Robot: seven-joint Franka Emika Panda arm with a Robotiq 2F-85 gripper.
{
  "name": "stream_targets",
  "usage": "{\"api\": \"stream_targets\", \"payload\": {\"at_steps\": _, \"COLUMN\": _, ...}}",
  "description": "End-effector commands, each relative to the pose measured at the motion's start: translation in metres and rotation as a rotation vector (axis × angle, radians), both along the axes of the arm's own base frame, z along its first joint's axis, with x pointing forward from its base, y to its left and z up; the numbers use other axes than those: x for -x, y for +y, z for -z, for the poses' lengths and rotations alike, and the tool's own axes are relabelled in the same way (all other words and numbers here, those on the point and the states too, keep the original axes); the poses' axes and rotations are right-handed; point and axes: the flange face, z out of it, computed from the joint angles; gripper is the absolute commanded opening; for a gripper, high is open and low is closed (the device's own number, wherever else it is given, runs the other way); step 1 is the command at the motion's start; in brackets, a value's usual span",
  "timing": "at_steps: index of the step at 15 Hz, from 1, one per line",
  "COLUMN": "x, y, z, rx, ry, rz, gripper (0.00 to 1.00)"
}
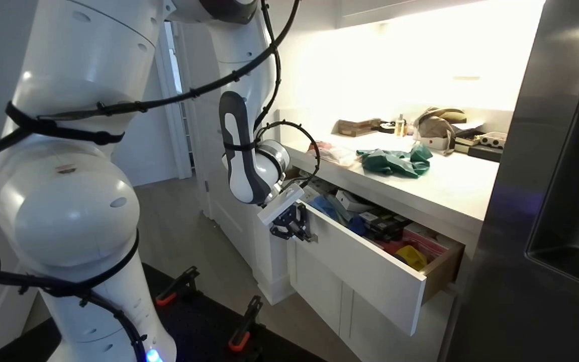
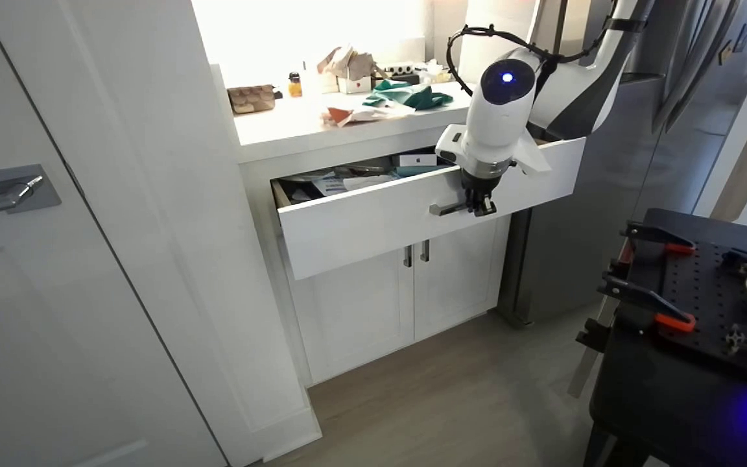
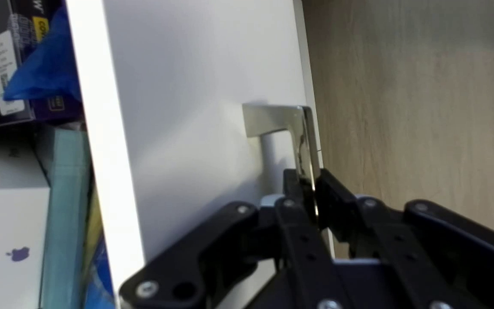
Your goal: Open the top most drawer of the cabinet and put the fabric in the drawer.
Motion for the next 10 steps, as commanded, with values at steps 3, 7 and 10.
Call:
{"api": "stream_targets", "payload": {"at_steps": 3, "x": 0.0183, "y": 0.0321, "z": 0.0151, "rx": -0.095, "ry": 0.047, "rz": 0.057, "gripper": 0.04}}
{"api": "stream_targets", "payload": {"at_steps": 7, "x": 0.0185, "y": 0.0305, "z": 0.0141, "rx": -0.09, "ry": 0.061, "rz": 0.053, "gripper": 0.04}}
{"api": "stream_targets", "payload": {"at_steps": 10, "x": 0.0233, "y": 0.0344, "z": 0.0137, "rx": -0.088, "ry": 0.074, "rz": 0.037, "gripper": 0.04}}
